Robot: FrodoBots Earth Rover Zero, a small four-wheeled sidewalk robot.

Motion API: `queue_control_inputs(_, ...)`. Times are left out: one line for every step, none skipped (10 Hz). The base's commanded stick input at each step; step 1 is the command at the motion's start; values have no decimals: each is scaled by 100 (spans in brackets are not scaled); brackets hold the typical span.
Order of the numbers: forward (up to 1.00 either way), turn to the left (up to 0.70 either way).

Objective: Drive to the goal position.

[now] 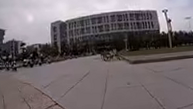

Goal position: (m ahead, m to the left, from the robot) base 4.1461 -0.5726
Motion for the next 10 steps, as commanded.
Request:
queue_control_inputs(70, 0)
queue_control_inputs(70, 0)
queue_control_inputs(70, 0)
queue_control_inputs(70, 0)
queue_control_inputs(70, 0)
queue_control_inputs(70, 0)
queue_control_inputs(70, 0)
queue_control_inputs(70, 0)
queue_control_inputs(70, 0)
queue_control_inputs(70, 0)
